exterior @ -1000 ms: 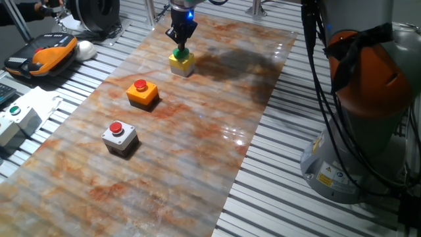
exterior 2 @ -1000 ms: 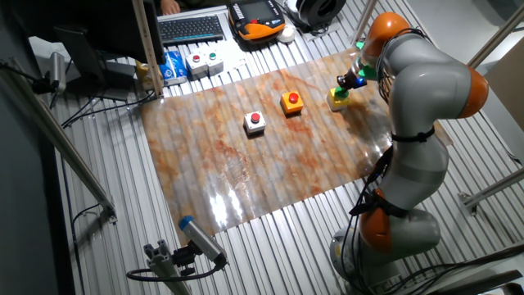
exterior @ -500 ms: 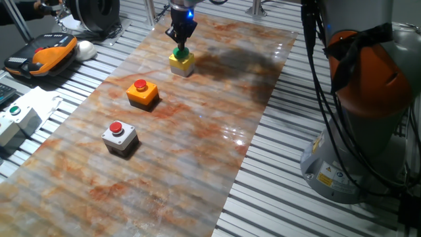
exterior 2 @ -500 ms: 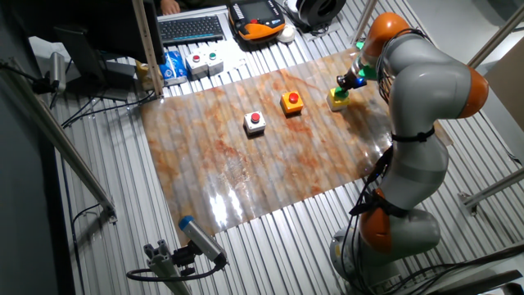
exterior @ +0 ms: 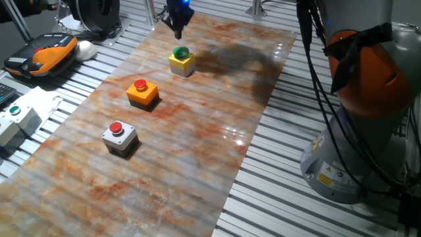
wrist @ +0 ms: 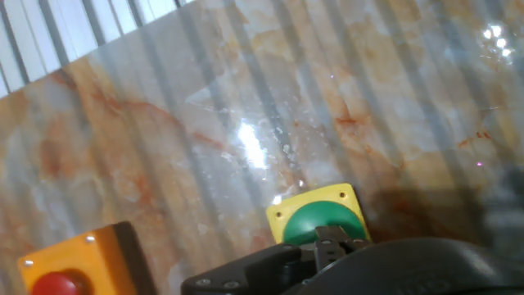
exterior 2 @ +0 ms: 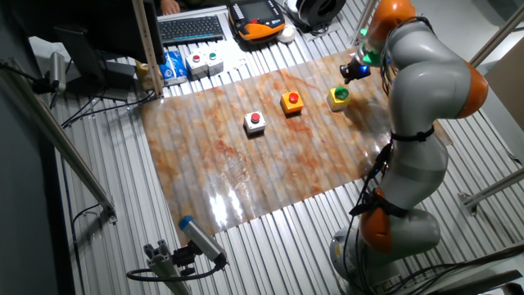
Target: Press three buttons from left to right in sequence
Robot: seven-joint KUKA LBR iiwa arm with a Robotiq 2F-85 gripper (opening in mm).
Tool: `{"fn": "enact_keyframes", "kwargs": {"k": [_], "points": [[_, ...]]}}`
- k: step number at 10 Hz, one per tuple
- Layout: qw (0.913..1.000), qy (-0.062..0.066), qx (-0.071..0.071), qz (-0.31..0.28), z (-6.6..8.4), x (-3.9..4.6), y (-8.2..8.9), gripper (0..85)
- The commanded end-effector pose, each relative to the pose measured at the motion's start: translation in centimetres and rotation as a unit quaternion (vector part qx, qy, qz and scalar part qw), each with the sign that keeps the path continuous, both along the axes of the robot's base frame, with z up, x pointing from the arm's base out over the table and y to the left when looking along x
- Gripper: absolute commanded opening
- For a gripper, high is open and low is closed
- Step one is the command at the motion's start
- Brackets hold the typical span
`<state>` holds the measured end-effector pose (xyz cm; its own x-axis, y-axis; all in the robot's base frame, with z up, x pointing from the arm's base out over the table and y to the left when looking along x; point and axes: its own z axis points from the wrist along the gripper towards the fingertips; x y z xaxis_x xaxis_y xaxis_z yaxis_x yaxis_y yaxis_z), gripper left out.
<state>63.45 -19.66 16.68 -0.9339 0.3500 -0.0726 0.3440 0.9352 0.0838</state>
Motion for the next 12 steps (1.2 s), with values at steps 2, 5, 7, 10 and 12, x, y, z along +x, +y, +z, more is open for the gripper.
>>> {"fn": "enact_keyframes", "kwargs": {"k": [2, 5, 7, 10, 12], "points": [[1.0000, 0.004, -0.002, -0.005, 0.5, 0.59, 0.9, 0.0], [0.9999, 0.008, -0.007, -0.012, 1.6, 1.43, 2.9, 0.0], [0.9996, 0.020, 0.009, -0.017, 3.9, 1.68, 4.0, 0.0], [0.9992, 0.025, 0.012, -0.029, 5.8, 2.37, 6.3, 0.0], [0.9986, 0.031, 0.003, -0.042, 6.7, 2.89, 8.5, 0.0]]}}
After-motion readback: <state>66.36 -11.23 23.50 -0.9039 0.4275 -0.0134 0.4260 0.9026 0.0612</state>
